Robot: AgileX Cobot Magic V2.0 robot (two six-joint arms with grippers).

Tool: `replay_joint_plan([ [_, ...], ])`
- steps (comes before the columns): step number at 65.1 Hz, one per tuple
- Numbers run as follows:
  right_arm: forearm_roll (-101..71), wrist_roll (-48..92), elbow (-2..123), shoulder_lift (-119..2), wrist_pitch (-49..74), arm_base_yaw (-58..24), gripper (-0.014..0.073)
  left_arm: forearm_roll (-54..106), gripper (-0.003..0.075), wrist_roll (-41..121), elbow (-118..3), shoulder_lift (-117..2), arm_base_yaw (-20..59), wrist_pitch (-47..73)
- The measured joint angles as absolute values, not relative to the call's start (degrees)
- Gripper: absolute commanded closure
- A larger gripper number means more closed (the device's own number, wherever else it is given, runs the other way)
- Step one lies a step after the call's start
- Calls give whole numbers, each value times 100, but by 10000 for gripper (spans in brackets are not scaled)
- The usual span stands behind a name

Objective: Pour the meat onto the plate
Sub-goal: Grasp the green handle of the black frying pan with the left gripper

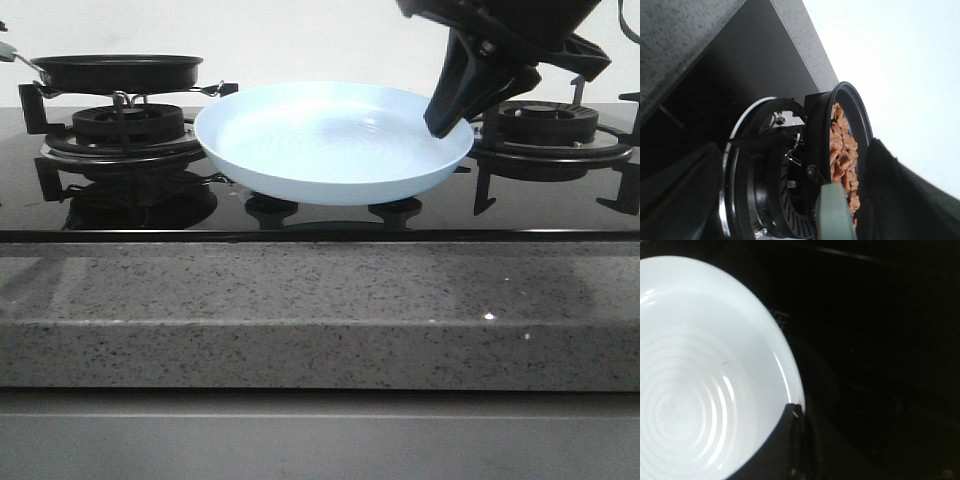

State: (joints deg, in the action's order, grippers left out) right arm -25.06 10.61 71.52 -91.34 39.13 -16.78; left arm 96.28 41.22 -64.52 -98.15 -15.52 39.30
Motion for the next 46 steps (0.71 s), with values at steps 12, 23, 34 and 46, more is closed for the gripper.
replay_joint_plan([
  [12,-2510,1061,7152,-9134,3913,-1678,662,9762,153,4144,-6707,-10090,-1552,4277],
  [23,-2519,1061,7152,-9134,3913,-1678,662,9834,188,4144,-6733,-10088,-1552,4292],
  [34,-2519,1061,7152,-9134,3913,-1678,662,9834,367,4155,-6742,-10092,-1552,4297],
  [46,-2519,1061,7152,-9134,3913,-1678,662,9846,545,4155,-6742,-10092,-1552,4405],
])
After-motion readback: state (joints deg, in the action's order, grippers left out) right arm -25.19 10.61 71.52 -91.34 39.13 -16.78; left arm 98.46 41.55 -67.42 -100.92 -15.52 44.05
